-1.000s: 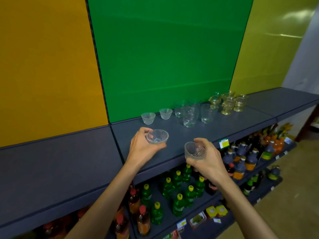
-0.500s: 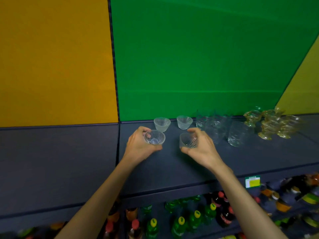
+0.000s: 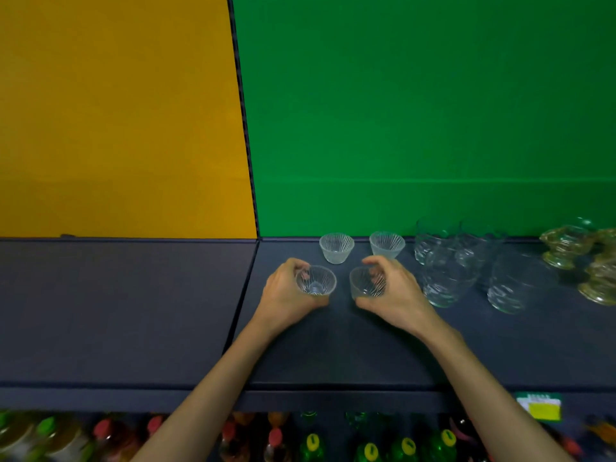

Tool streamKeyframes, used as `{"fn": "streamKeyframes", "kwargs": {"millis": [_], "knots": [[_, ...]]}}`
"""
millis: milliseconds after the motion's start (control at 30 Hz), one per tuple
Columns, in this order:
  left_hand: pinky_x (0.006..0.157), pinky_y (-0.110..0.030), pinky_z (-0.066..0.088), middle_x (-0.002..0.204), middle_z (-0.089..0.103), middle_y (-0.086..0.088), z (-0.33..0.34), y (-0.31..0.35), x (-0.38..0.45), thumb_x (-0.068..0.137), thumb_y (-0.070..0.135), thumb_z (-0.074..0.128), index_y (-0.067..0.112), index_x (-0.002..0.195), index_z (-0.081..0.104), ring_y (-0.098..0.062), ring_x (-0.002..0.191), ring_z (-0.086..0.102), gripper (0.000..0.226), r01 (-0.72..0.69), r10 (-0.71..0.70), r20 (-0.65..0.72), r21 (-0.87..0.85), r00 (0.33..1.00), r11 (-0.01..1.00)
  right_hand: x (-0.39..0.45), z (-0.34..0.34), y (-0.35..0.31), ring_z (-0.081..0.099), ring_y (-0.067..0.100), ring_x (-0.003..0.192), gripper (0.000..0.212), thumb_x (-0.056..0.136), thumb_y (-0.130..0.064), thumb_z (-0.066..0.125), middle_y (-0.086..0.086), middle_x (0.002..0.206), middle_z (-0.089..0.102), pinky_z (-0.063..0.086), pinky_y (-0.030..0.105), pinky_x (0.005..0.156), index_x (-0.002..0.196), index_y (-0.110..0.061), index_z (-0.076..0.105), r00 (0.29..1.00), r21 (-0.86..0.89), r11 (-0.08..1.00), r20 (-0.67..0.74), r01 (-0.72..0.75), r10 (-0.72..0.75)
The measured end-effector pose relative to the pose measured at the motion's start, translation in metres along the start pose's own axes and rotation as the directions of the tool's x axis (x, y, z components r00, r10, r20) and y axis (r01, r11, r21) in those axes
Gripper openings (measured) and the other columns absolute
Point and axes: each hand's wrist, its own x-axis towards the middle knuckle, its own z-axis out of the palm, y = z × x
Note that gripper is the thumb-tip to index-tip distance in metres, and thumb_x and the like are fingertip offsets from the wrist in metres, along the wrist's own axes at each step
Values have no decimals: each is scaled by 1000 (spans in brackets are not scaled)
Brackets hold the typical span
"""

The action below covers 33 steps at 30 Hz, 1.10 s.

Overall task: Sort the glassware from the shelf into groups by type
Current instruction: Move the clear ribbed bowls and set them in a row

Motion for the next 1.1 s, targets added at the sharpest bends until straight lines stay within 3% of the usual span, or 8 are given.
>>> {"fn": "streamKeyframes", "kwargs": {"millis": [200, 333, 433, 533, 633, 800, 933, 1100], "knots": [[92, -32, 51, 111, 63, 9, 4, 1, 1, 64, 36, 89, 26, 115, 58, -12, 105, 60, 60, 8, -8, -14, 16, 1000, 1000, 2, -3, 5, 51, 15, 116, 81, 65, -34, 84, -3, 130, 51, 41, 28, 92, 137, -27, 47, 999, -46, 999, 34, 28, -26], [93, -27, 45, 122, 60, 9, 0, -1, 1, 64, 41, 89, 26, 130, 53, -11, 112, 57, 77, -14, 12, 49, 37, 999, 999, 2, -7, 1, 47, 16, 127, 91, 65, -54, 84, -3, 139, 47, 41, 33, 101, 141, -27, 43, 996, -88, 995, 79, 45, -38], [98, -33, 46, 129, 56, 7, -9, 3, 4, 67, 60, 79, 30, 141, 47, -12, 115, 55, 87, -32, 30, 58, 40, 998, 999, 6, -15, -5, 51, 14, 122, 75, 75, -63, 72, -5, 132, 50, 44, 36, 102, 135, -25, 50, 996, -67, 995, 52, 74, -70], [102, -44, 47, 138, 54, 5, -23, 15, 13, 67, 77, 58, 36, 143, 47, -18, 123, 54, 87, -86, 87, 0, 140, 996, 986, 14, -28, -10, 53, 15, 118, 53, 88, -58, 62, -3, 125, 54, 44, 38, 101, 128, -23, 57, 992, -85, 989, -9, 124, -125], [104, -45, 44, 143, 53, 1, -32, 32, 30, 77, 72, 55, 34, 145, 47, -25, 128, 52, 79, -158, 182, -30, 364, 983, 918, 25, -44, -14, 52, 19, 118, 46, 93, -46, 61, 1, 125, 55, 43, 39, 102, 128, -18, 57, 985, -190, 970, -52, 153, -166], [100, -46, 43, 138, 57, -5, -32, 58, 58, 81, 70, 52, 30, 145, 49, -28, 123, 55, 76, -246, 301, 25, 645, 953, 723, 50, -67, -14, 52, 27, 122, 53, 91, -44, 60, 8, 132, 53, 43, 40, 98, 136, -17, 52, 986, -434, 890, -22, 138, -164], [99, -46, 43, 132, 60, -6, -21, 70, 75, 81, 67, 54, 28, 144, 50, -29, 119, 57, 74, -286, 294, 112, 696, 949, 658, 72, -73, -14, 53, 31, 122, 61, 89, -50, 59, 11, 135, 53, 44, 43, 97, 139, -16, 49, 992, -597, 793, 51, 120, -112], [100, -47, 42, 134, 59, -6, -3, 71, 94, 81, 70, 52, 28, 146, 47, -30, 121, 56, 78, -306, 241, 194, 709, 951, 635, 95, -72, -11, 51, 32, 126, 67, 86, -50, 61, 12, 139, 53, 41, 44, 104, 143, -16, 47, 985, -668, 729, 170, 147, -44]]}}
